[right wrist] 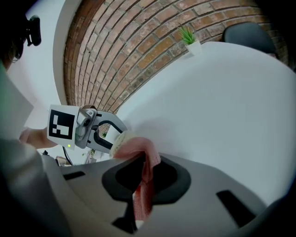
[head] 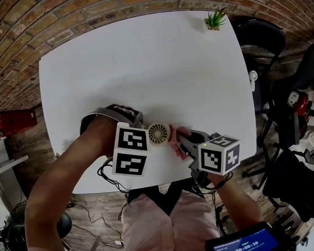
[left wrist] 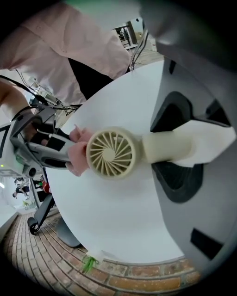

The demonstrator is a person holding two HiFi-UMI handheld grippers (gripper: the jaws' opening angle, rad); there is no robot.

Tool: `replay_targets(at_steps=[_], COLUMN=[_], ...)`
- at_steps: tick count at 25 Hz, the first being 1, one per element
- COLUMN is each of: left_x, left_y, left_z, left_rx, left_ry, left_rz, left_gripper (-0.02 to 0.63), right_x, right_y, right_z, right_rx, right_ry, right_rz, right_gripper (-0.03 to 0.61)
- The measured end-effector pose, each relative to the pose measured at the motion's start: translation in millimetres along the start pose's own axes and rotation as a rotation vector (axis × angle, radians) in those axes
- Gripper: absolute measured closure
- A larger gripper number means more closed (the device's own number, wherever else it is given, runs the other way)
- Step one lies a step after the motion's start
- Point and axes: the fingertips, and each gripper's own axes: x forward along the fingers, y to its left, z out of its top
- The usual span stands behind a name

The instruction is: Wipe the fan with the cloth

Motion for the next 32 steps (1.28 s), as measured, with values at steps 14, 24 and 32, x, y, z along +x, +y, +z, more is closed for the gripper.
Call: replay_targets(at_steps=[14, 24, 32], left_x=[3, 4, 4], left_y=[-3, -5, -5], left_z=[5, 5, 6], left_rx=[0.136, 0.193, 0.228], left_ry=[0.077, 0.115, 0.15], left_rz=[-0.008, -0.018, -0.019], left_gripper=[0.403, 0.403, 0.403], right_x=[2, 7, 10], right_y=[0, 3, 5], right_z=[2, 5, 10], right_rx=[-0.151, -0.245, -0.291], right_ry=[0.092, 0.151, 0.184], right_rz=[0.014, 0.037, 0.059], right_gripper=[0.548, 0.548, 0.549])
